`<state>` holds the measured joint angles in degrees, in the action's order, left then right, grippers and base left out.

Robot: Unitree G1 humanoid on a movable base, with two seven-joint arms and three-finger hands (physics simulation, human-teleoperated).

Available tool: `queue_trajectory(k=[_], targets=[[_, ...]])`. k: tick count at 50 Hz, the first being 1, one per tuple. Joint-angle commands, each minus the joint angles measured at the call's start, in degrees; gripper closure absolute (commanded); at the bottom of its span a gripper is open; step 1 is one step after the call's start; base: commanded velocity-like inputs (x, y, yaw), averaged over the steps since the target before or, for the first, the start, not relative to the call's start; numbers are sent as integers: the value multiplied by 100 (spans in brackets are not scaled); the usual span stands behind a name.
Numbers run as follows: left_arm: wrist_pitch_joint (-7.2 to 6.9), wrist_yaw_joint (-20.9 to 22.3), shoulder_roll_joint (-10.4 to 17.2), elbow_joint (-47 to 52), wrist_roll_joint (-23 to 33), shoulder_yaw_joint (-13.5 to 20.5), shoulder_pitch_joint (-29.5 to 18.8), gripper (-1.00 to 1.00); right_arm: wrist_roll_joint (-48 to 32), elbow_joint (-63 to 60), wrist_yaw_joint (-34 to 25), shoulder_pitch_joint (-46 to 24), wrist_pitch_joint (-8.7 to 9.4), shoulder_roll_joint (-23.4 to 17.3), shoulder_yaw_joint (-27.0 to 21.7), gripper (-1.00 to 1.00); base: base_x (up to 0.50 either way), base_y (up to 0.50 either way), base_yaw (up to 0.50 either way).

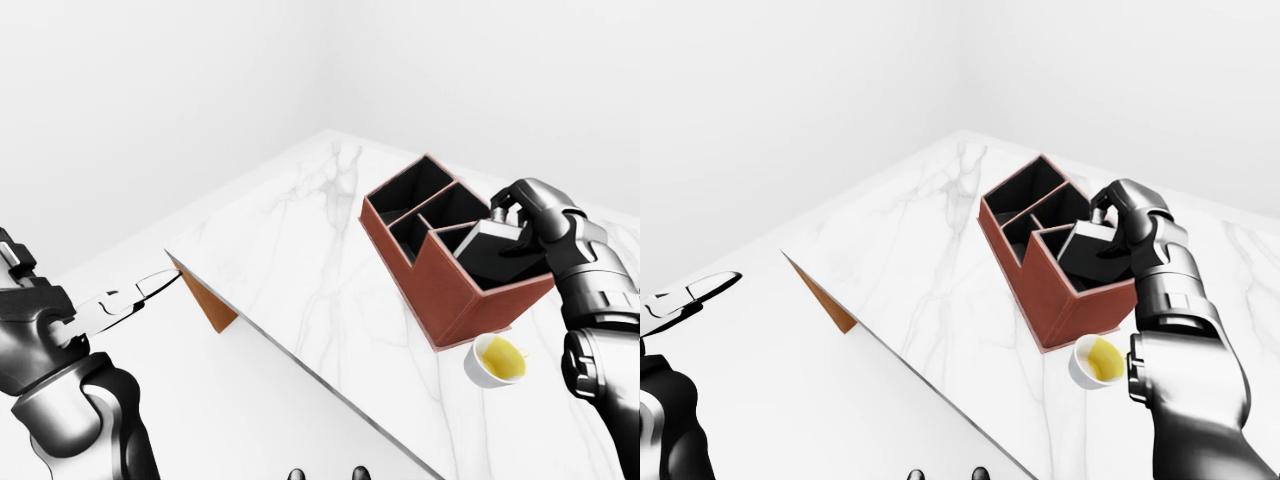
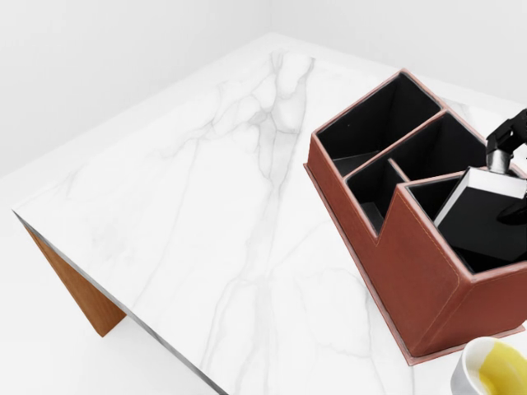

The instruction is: Pick up the book and place it in the right compartment of the caddy.

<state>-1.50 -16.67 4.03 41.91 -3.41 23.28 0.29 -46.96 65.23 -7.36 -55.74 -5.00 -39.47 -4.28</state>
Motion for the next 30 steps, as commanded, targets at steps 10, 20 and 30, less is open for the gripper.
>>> queue_trajectory(k=[10, 20, 30], targets=[[4, 3, -2, -11, 10, -6, -5, -100, -154, 270, 316, -116, 0, 87, -60, 100, 0, 0, 0], [25, -3, -2, -34, 15, -12, -7, -100, -168, 364, 374, -138, 0, 114, -36, 100, 0, 0, 0], [30, -8, 2, -46, 16, -16, -13, -100, -191, 425, 422, -130, 0, 105, -21, 100, 0, 0, 0]])
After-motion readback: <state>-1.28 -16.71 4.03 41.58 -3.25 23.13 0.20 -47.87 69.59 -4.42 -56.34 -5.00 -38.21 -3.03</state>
